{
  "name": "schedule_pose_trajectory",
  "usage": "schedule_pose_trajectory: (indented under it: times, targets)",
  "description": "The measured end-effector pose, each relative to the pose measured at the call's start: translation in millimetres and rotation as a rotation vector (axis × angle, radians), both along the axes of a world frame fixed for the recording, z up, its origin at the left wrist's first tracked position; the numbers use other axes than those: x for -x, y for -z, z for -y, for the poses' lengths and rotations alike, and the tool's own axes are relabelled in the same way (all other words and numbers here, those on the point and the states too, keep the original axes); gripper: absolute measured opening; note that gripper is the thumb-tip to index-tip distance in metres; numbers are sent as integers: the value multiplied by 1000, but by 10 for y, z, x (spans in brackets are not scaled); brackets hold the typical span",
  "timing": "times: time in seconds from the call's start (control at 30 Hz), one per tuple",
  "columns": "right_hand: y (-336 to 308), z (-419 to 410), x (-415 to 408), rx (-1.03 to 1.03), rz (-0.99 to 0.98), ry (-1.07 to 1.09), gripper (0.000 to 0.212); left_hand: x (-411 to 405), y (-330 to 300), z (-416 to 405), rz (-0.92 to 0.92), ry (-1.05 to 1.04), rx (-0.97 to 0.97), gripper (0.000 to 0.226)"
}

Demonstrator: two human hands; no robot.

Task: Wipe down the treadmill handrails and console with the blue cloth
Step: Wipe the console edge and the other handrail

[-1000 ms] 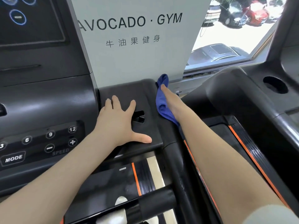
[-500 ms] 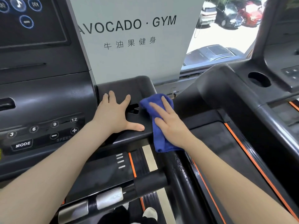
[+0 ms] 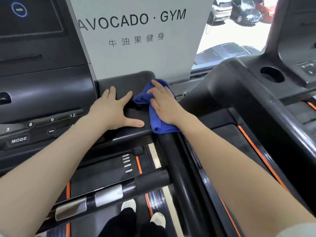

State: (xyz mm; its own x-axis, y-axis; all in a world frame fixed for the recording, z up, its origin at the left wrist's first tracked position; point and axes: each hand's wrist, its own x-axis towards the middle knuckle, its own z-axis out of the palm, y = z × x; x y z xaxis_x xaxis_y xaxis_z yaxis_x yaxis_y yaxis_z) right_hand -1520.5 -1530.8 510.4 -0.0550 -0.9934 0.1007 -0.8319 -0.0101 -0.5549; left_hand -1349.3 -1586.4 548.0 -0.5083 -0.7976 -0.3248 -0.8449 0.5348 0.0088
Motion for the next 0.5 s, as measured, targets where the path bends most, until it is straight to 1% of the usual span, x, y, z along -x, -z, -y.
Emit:
schedule_pose_trajectory:
  times: [0.1, 0.2, 0.3, 0.37, 0.43, 0.5]
  targets:
    - [28, -34, -22, 65, 5, 13, 26, -1, 4, 4, -5, -4, 7, 113]
    - [58, -280, -48, 67, 12, -26, 25, -3, 3, -10, -17, -4, 5, 112]
    - [105, -600, -75, 37, 124, -43, 23, -23, 26, -10, -29, -6, 13, 111]
    - [99, -818, -86, 1, 201, -70, 30, -33, 30, -17, -42, 5, 24, 110]
    - [58, -1028, -113, -29, 175, -156, 40, -34, 33, -37, -19, 46, 72, 108]
    - [60, -1224, -155, -34, 70, -233, 41, -32, 18, -80, 25, 105, 124, 100]
